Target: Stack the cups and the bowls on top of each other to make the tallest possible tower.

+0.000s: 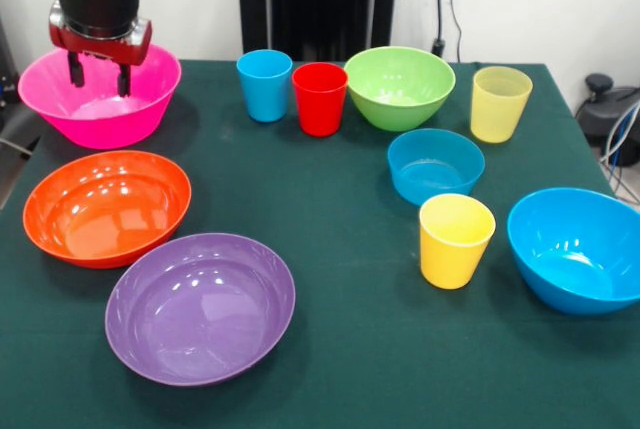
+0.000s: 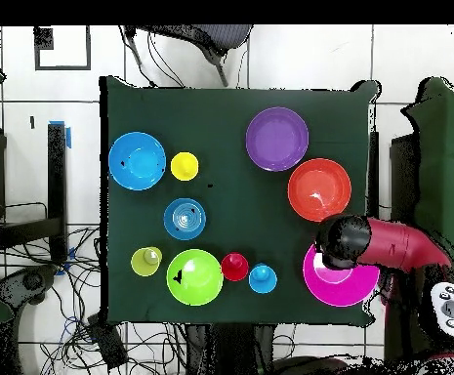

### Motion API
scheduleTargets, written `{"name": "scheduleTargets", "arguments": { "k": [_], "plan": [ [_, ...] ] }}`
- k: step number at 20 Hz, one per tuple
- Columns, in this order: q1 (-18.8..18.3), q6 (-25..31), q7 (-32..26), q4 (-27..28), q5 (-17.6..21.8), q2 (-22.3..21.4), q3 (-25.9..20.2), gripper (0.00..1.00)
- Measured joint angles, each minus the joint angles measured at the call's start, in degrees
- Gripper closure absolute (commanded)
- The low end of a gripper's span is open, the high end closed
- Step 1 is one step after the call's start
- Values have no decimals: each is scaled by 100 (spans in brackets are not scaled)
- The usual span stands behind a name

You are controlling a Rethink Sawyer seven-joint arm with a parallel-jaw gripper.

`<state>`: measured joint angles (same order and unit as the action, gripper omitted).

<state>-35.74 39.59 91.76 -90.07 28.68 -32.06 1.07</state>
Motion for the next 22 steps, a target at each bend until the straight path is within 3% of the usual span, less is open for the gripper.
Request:
{"name": "scheduleTargets", "arguments": {
  "k": [16, 22],
  "plan": [
    [-10, -1, 0, -113, -4, 58, 274, 0],
    [-395, -1, 0, -114, -116, 264, 94, 0]
  ]
}}
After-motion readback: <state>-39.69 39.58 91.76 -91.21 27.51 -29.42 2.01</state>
